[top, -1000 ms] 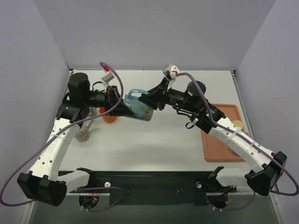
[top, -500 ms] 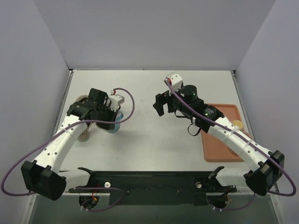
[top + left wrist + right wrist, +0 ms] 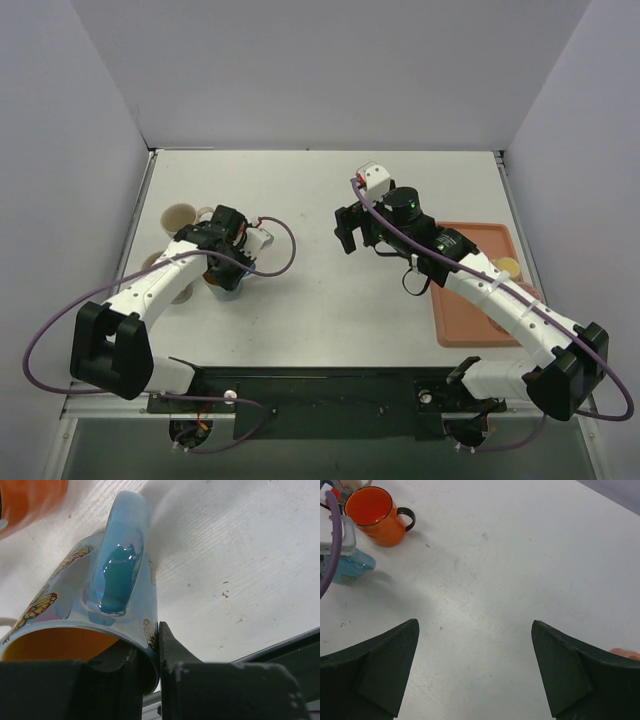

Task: Turn the mug right side up

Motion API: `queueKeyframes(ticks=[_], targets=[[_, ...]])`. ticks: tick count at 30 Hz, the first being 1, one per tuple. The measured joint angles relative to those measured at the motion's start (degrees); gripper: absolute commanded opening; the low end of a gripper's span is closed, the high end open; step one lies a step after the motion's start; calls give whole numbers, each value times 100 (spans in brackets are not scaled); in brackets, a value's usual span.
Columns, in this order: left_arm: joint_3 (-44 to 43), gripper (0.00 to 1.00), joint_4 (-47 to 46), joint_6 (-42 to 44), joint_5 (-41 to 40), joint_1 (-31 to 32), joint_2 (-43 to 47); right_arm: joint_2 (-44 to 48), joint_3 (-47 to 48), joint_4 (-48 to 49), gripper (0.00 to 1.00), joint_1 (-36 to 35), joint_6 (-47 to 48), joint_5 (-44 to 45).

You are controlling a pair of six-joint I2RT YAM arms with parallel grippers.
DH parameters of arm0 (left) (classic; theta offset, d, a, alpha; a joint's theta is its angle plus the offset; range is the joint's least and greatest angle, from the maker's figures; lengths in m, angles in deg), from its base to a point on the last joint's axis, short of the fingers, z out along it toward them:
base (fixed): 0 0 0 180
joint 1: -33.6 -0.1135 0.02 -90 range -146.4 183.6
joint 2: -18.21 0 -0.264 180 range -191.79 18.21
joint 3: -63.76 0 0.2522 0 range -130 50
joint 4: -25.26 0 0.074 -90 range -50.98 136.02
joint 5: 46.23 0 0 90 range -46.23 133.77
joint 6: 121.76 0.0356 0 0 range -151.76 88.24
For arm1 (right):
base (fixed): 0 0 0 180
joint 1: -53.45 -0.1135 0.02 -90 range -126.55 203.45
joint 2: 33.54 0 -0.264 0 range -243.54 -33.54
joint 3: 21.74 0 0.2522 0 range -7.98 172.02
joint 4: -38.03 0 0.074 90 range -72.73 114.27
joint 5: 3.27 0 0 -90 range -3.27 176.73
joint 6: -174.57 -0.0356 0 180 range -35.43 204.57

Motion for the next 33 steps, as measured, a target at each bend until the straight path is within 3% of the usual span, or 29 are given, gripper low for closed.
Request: queueKeyframes(ticks=[6, 12, 17, 19, 24, 29, 33], targets=[[-20, 1, -280, 190, 136, -79, -389, 101, -87, -109, 89, 57, 173, 85], [-177, 53, -273, 363, 527, -474, -557, 260, -79, -695, 90, 616, 531, 83], [-356, 58, -212, 553, 684, -662, -588, 258, 205, -1556, 89, 1261, 1134, 850], [-483, 60, -190, 603, 824, -754, -474, 140, 457, -1899, 85, 1506, 1360, 1165], [-857, 61, -153, 588, 1139, -1062, 339, -767, 1375, -2697, 60, 2114, 1969, 1856], [-1075, 61, -205, 437, 1543, -1056, 1152, -2444, 2337, -3705, 59, 2332, 2509, 2295], [-1075, 61, -181, 299, 1781, -1056, 1329, -3692, 2371, -4352, 64, 2470, 2750, 2623]])
